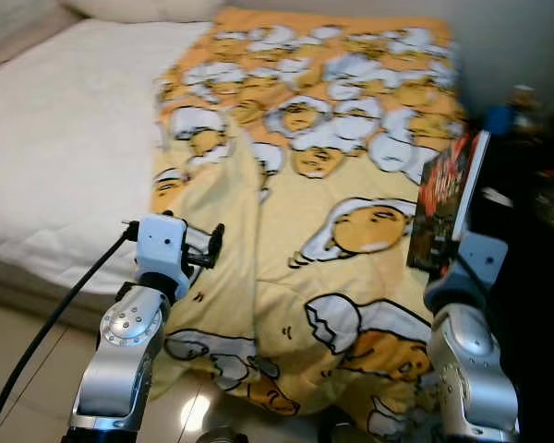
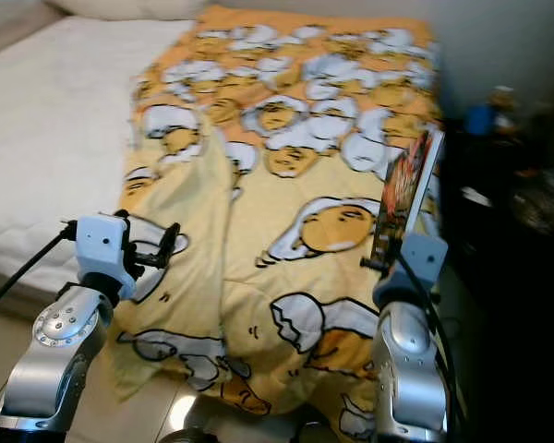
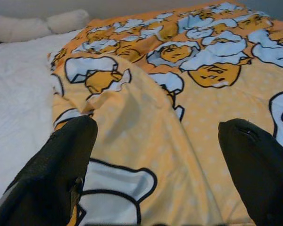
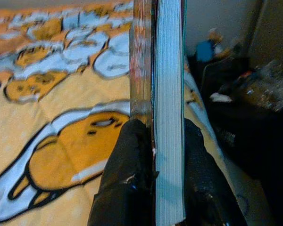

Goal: Clean up the room

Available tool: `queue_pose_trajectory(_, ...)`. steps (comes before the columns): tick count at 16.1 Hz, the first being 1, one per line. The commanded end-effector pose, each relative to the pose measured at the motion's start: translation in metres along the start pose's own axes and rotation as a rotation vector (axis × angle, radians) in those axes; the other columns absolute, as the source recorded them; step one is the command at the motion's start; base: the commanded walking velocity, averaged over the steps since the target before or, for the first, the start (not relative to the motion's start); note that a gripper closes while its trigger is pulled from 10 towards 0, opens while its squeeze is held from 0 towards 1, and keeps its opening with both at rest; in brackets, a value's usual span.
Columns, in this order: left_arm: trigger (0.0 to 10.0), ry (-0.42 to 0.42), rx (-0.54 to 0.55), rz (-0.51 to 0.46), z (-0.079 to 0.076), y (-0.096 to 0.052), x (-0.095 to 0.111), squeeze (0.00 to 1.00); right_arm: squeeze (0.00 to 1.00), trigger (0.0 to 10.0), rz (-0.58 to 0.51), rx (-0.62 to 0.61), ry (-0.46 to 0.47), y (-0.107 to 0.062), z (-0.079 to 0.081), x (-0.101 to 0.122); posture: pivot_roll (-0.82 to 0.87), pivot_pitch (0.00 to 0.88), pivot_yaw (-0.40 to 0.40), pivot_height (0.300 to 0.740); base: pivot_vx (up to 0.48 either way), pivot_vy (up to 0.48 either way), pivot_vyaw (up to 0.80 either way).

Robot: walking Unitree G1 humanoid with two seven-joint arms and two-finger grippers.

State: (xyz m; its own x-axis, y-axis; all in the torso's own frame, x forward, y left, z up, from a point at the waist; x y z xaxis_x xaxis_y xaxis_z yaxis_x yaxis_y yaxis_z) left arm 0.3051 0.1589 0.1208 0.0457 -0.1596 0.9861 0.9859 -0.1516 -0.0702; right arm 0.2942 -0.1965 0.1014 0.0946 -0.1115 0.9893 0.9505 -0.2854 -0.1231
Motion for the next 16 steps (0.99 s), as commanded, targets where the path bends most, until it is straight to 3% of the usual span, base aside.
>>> queue_pose_trajectory(1, 10.0, 0.022, 0.032, 0.017, 0.008, -0.002, -0.004, 0.00, 0.00, 10.0, -0.033, 0.042, 0.031, 0.003, 0.012, 0.010, 0.08, 0.000, 0.076, 0.740, 0.000, 0.330, 0.00)
queue_pose_trajectory(3, 10.0, 0.035, 0.031, 0.018, 0.008, -0.001, -0.004, 0.00, 0.00, 10.0, 0.047, 0.061, 0.078, 0.004, 0.016, -0.001, 0.09, 0.000, 0.070, 0.740, 0.000, 0.336, 0.00)
queue_pose_trajectory(4, 10.0, 0.041, 0.037, 0.022, 0.011, -0.001, -0.004, 0.00, 0.00, 10.0, 0.056, 0.066, 0.057, 0.005, 0.018, -0.003, 0.09, 0.000, 0.068, 0.740, 0.000, 0.334, -0.80)
queue_pose_trajectory(16, 10.0, 0.038, 0.041, 0.038, 0.011, 0.003, -0.009, 0.00, 0.00, 10.0, 0.090, 0.086, 0.027, 0.005, 0.016, -0.008, 0.07, 0.000, 0.073, 0.740, 0.000, 0.338, -0.80)
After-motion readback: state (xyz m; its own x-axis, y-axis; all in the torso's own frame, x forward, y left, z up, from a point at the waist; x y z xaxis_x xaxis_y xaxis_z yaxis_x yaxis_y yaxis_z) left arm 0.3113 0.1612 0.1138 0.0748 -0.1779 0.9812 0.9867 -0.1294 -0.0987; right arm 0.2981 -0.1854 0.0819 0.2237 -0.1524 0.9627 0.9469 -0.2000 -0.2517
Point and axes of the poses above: a point about 5 cm out from each wrist's last joint towards the gripper, its own y axis pointing out of the wrist towards the gripper, its own x axis along the axis of the wrist's last joint, z = x × y, the point moved 4 cm from there along y, pointing out of the wrist towards the gripper, and after that the axes turned 1 degree about y, right-handed, at the moved point
